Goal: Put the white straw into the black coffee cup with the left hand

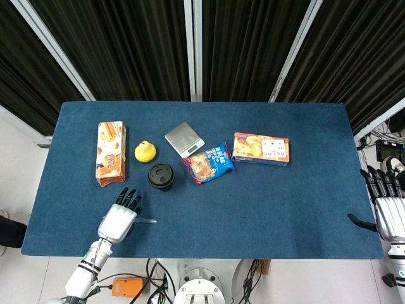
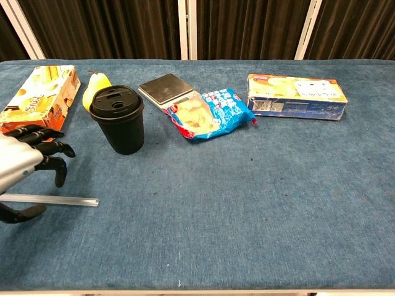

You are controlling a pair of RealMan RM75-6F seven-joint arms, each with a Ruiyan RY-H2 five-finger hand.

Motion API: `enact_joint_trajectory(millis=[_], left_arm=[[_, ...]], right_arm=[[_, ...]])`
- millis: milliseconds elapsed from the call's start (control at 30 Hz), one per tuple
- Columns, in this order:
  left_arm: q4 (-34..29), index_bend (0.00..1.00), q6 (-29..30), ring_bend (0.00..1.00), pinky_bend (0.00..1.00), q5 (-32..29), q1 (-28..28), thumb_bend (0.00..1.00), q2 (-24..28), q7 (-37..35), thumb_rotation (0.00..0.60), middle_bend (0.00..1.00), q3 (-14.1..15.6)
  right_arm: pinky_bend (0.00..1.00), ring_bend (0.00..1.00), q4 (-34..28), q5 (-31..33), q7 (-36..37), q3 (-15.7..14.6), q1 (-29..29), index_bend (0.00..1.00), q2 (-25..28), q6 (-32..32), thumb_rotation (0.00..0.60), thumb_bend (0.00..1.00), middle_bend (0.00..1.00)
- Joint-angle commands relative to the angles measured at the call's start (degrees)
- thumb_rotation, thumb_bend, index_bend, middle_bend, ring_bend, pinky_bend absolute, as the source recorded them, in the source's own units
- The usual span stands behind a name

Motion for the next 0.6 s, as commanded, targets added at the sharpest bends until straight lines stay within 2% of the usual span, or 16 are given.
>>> enact_joint_trajectory(millis=[33,600], left_arm=[[0.76,0.45,0.04,0.02,0.00,-0.89,-0.22,0.23,-0.87,0.48,0.600,0.17,-0.04],[3.03,0.50,0.34,0.00,0.00,-3.19,-1.20,0.28,-2.48,-0.67,0.600,0.17,1.10]], right_arm=[[0.03,0.00,0.09,0.13,0.01,0.01,0.06,0.00,-0.09,-0.19,0.600,0.20,0.07],[0.03,0.00,0.30,0.79,0.00,0.14,0.35,0.00,-0.53,-1.08,0.600,0.20,0.07]])
